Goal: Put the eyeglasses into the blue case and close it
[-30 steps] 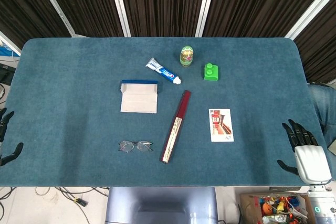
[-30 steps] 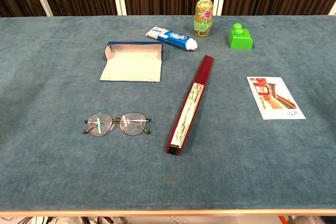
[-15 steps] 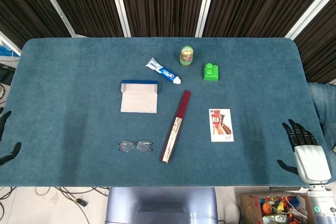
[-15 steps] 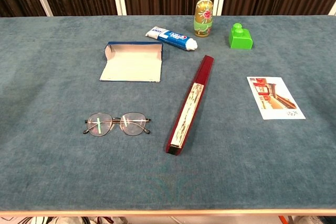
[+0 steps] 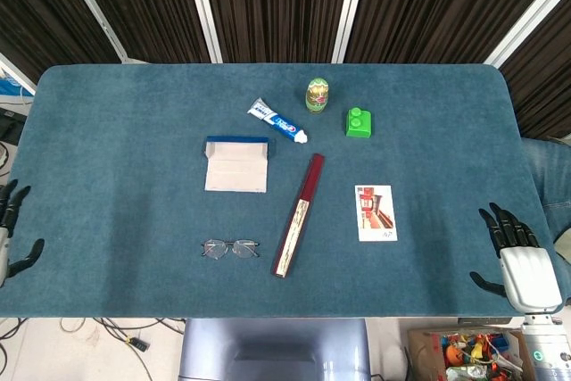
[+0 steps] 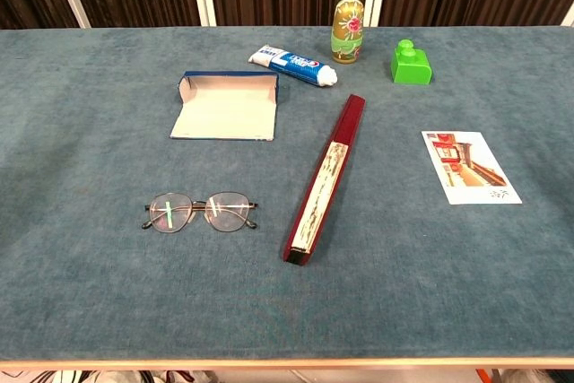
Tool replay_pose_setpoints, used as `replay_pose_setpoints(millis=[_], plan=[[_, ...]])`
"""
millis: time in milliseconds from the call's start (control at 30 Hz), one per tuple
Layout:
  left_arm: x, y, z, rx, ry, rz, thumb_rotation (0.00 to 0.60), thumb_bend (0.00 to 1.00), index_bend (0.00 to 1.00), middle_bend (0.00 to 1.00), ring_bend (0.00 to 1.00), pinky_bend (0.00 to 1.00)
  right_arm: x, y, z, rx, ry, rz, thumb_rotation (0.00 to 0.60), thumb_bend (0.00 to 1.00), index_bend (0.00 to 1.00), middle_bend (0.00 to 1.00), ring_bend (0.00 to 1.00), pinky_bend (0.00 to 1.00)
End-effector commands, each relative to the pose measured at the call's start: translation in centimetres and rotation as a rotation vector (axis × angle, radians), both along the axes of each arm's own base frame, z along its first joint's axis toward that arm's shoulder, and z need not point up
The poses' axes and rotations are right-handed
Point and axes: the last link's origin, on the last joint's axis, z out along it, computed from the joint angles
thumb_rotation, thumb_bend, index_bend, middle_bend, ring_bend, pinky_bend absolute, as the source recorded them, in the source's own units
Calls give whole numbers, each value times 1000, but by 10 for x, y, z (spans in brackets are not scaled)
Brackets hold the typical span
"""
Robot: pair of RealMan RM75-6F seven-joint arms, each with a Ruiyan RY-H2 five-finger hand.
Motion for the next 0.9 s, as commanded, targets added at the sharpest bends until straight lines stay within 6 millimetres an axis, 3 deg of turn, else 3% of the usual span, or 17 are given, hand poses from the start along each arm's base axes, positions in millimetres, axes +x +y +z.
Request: replay_pose_setpoints(millis=[33, 167, 267, 467, 633, 900], plan=[[30, 23, -16, -120, 4, -86, 600, 307, 61, 20, 0, 0, 0, 0, 0, 0, -4, -3, 600, 29, 38, 0, 90, 180], [58, 50, -32, -236, 46, -115, 600, 307, 81, 20, 0, 0, -1, 0, 1, -4, -9, -5, 600, 30, 38, 0, 89, 180], [86, 73, -49, -289, 82, -154, 600, 307, 164, 36, 0, 0, -1, 0, 2, -6, -14, -8, 600, 29, 38, 0, 90, 180], [125, 100, -89, -373, 47, -190, 600, 306, 255, 51, 0, 0, -1, 0, 1, -8, -18, -11, 600, 30, 38, 0, 90, 180], [150, 110, -123, -473, -17, -152, 600, 307, 306, 65, 0, 0, -1, -1, 2, -8, -25, -10, 600, 30, 38, 0, 90, 180], [182, 109, -163, -500, -38, -108, 600, 306, 346, 98, 0, 0, -1, -1, 2, -9, -28, -10, 600, 29, 38, 0, 90, 180]])
